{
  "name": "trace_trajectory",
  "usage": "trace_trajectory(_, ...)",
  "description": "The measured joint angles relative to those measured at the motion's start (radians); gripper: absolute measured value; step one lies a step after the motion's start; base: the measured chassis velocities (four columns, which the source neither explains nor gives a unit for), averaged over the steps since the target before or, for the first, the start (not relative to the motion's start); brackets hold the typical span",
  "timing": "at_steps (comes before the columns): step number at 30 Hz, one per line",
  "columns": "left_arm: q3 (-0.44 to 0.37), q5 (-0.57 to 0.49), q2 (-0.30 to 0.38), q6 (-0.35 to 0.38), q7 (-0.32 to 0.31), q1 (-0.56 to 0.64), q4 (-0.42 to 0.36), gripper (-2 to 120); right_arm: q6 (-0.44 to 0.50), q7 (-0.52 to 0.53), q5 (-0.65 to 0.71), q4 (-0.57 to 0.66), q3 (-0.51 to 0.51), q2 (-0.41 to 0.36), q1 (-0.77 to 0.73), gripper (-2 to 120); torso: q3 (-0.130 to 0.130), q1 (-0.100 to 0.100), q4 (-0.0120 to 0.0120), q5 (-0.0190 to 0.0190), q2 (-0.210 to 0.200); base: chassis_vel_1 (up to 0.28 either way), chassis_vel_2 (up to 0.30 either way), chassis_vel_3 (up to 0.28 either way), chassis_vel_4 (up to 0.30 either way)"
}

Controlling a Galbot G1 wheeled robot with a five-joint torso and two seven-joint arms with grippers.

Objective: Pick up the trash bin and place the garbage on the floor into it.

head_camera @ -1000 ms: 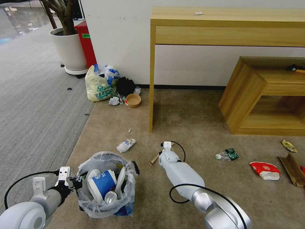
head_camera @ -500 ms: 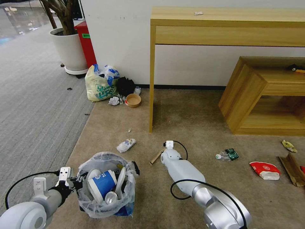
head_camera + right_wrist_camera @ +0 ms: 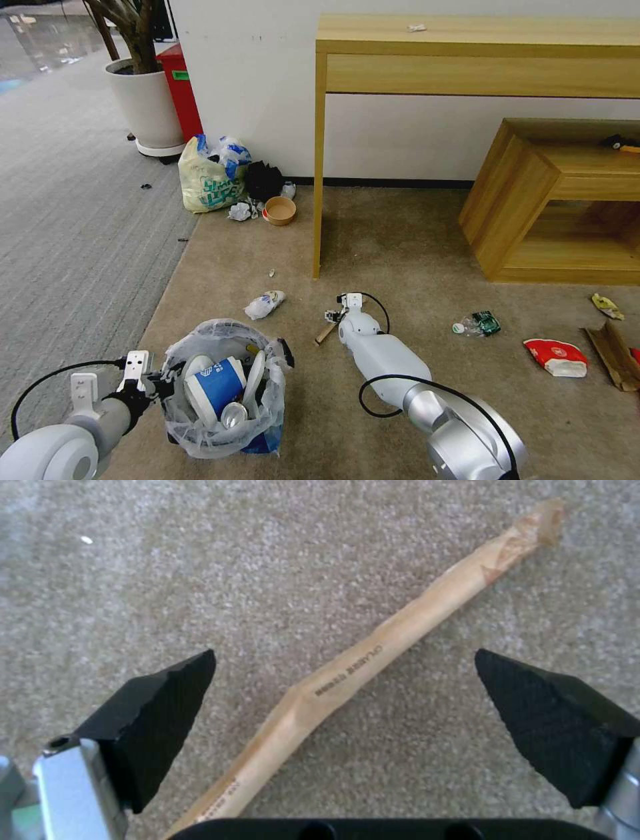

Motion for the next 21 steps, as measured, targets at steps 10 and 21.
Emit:
trace_trajectory(10,0.001,0.004,-0.004,0.000,-0.001,0.003,-0.005,0,0.046,-0.123,0.005,-0.006,-0.004,0.000,-0.012,100,0.000,0.000,0.0000,0.0000,0.000,0.000,0.000,0.000,0.000)
trace_trajectory(21,0.000,0.005,-0.005,0.000,-0.002,0.002,-0.005,0,0.015,-0.108,0.014,0.004,-0.022,0.000,-0.032,100,0.000,0.000,0.0000,0.0000,0.000,0.000,0.000,0.000,0.000)
